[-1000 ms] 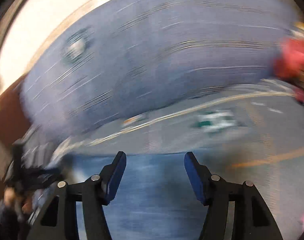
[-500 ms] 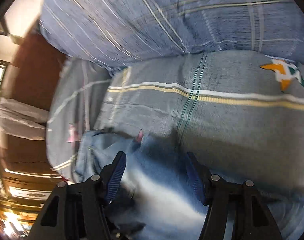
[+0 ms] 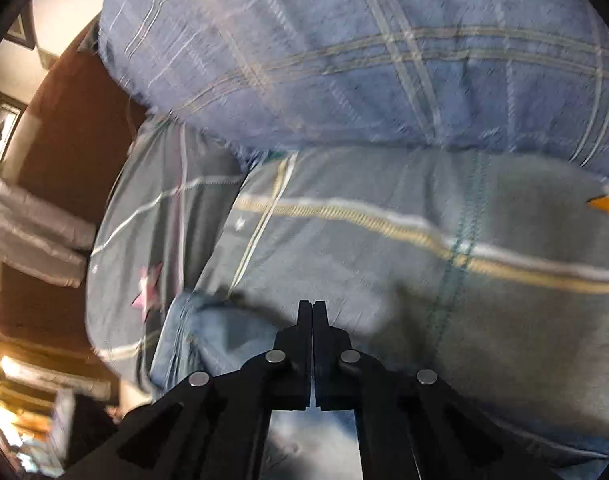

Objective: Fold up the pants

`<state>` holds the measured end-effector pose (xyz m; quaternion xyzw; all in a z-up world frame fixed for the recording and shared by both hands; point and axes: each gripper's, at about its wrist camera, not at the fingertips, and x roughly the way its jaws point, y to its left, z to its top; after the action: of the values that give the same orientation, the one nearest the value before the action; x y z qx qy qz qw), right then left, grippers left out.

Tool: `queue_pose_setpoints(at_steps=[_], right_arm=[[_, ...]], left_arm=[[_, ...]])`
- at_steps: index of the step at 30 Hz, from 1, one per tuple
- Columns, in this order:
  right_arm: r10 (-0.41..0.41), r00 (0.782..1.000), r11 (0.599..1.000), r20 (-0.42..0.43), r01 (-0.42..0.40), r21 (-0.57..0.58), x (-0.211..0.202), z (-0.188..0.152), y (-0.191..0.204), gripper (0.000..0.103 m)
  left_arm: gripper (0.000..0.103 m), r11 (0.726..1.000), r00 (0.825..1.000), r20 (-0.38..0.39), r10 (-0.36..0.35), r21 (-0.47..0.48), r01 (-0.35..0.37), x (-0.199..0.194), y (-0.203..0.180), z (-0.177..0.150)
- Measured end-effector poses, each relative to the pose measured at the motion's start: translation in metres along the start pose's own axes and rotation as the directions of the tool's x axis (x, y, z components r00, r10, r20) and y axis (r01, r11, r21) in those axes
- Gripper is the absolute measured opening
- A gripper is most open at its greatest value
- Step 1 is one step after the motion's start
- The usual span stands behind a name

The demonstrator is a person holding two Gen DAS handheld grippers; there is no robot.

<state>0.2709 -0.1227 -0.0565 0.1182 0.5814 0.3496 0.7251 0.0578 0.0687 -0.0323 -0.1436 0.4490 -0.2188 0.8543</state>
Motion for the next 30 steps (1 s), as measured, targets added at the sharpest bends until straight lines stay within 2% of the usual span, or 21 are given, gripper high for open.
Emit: queue_pose_setpoints(at_steps=[2,5,6,8,9,10,11,13,15,18,20,21,22,23,25,27,29,30], right_arm=[[-0.067,0.998,0.997,-0.021,0.067,-0.027,-0.002,-0.003,0.006,0.001],[-0.137,0.991,0.989,-0.014,0.135,-0.064,-0.014,-0.008,0.011,0.002],[-0.165,0.986,0.983,-0.009,0.164,-0.077,-0.015,-0.01,0.013,0.005],[-0.227,0.974,0.967,0.012,0.227,-0.112,-0.019,-0.018,0.018,0.016],[-0.242,0.97,0.962,0.021,0.243,-0.122,-0.02,-0.021,0.018,0.044],[-0.252,0.967,0.958,0.029,0.254,-0.131,-0.021,-0.024,0.019,0.092],[-0.251,0.967,0.958,0.036,0.253,-0.137,-0.021,-0.027,0.019,0.103],[-0.243,0.969,0.959,0.043,0.246,-0.143,-0.02,-0.031,0.019,0.103],[-0.252,0.967,0.958,0.03,0.254,-0.132,-0.016,-0.032,0.018,0.102],[-0.284,0.958,0.945,0.046,0.287,-0.156,-0.007,-0.034,0.022,0.091],[-0.299,0.954,0.94,0.034,0.301,-0.162,0.004,-0.034,0.022,0.067],[-0.321,0.947,0.934,0.02,0.32,-0.161,0.011,-0.034,0.02,0.033],[-0.326,0.945,0.932,0.016,0.325,-0.159,0.016,-0.035,0.019,0.028],[-0.343,0.939,0.924,0.038,0.344,-0.168,0.019,-0.036,0.019,0.025],[-0.359,0.927,0.91,0.107,0.374,-0.179,0.015,-0.039,0.022,0.017],[-0.373,0.911,0.901,0.175,0.401,-0.166,0.014,-0.04,0.02,0.017],[-0.386,0.903,0.896,0.187,0.415,-0.155,0.023,-0.04,0.015,0.017],[-0.385,0.899,0.895,0.209,0.419,-0.154,0.027,-0.041,0.014,0.021]], left_arm=[[0.049,0.993,0.994,0.051,0.1,-0.065,-0.097,-0.021,0.023,0.008],[0.049,0.961,0.974,0.014,0.226,-0.165,-0.221,-0.031,0.058,0.007],[0.049,0.946,0.963,-0.022,0.268,-0.183,-0.268,-0.028,0.067,0.004],[0.049,0.899,0.917,-0.141,0.374,-0.187,-0.395,-0.015,0.088,-0.008],[0.049,0.887,0.903,-0.183,0.388,-0.194,-0.42,-0.008,0.096,-0.015],[0.049,0.888,0.906,-0.205,0.37,-0.21,-0.409,-0.006,0.108,-0.022],[0.049,0.889,0.911,-0.192,0.364,-0.221,-0.401,-0.008,0.109,-0.023],[0.045,0.892,0.914,-0.174,0.368,-0.211,-0.399,-0.013,0.105,-0.02],[0.044,0.896,0.918,-0.105,0.381,-0.2,-0.395,-0.024,0.098,-0.016],[0.044,0.923,0.936,-0.011,0.352,-0.166,-0.349,-0.036,0.081,-0.008],[0.044,0.936,0.943,-0.015,0.331,-0.119,-0.331,-0.028,0.075,-0.004],[0.044,0.934,0.939,-0.042,0.34,-0.102,-0.343,-0.023,0.075,-0.006],[0.046,0.923,0.926,-0.098,0.365,-0.09,-0.373,-0.01,0.08,-0.009],[0.05,0.919,0.921,-0.129,0.368,-0.103,-0.382,-0.003,0.086,-0.012],[0.054,0.923,0.934,-0.127,0.333,-0.158,-0.351,-0.005,0.099,-0.011],[0.057,0.928,0.939,-0.13,0.318,-0.162,-0.336,-0.005,0.104,-0.01],[0.057,0.927,0.943,-0.12,0.311,-0.178,-0.329,-0.005,0.11,-0.01],[0.057,0.928,0.944,-0.108,0.313,-0.177,-0.328,-0.007,0.11,-0.009]])
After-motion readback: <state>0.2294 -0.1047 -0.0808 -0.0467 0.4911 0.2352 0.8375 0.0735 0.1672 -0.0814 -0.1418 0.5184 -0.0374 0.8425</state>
